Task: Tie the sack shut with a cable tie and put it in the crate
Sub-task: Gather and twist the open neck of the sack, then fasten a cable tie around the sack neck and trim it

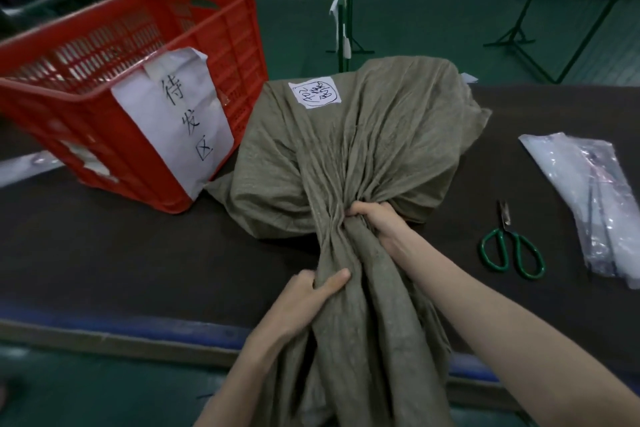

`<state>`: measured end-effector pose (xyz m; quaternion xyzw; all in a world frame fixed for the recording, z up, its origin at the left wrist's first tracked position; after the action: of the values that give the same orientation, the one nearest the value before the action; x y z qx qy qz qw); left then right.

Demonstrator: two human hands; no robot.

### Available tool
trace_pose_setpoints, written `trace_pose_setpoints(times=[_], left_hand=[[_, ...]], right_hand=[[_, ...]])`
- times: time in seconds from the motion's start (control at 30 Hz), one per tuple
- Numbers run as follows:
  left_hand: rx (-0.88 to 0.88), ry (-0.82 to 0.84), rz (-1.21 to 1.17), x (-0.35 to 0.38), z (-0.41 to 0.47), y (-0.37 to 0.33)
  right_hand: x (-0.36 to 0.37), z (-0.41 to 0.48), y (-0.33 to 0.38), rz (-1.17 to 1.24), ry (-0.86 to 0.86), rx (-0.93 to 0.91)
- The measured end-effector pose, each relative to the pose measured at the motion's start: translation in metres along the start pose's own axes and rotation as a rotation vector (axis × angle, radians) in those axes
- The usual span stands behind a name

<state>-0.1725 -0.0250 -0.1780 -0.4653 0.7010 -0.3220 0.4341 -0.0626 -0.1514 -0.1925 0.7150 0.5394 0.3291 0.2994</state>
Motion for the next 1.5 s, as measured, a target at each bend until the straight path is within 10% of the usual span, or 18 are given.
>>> trace_pose_setpoints(times=[0.27,0.37,0.57,1.07,1.27,1.5], left_hand=[[-0.267,0.357,-0.094,0.032,-0.009,0.061],[-0.128,0.299,-0.083,0.022,0.01,0.05],[-0.217,0.085,-0.797,0.001,0.058,0.003],[-0.18,0.331,-0.683,0.07,0.096,-0.047],[-0.143,0.043,-0.599,0.065,0.11,-0.04],[-0.104,-0.176,-0.553,0.065,0.111,-0.044]], right_hand=[[-0.001,0.001,0.002,0.004,-0.04,-0.045],[-0.005,0.003,0.006,-0.016,-0.042,-0.088],[-0.006,0.002,-0.001,-0.035,-0.035,-0.203],[-0.056,-0.073,0.001,-0.464,-0.369,-0.701],[-0.06,-0.081,-0.013,-0.729,-0.364,-0.831],[-0.085,-0.086,0.009,-0.448,-0.339,-0.886]])
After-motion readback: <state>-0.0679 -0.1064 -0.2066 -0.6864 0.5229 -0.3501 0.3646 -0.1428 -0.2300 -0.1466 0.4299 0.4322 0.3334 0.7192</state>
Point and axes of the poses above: each hand's wrist, its own z-axis towards the middle knuckle, its own x-axis out of the palm, y = z × x, the point moved 8 cm from there along z, towards the middle knuckle, and after that the axes turned 7 degrees about -y, right-handed, at the moved point
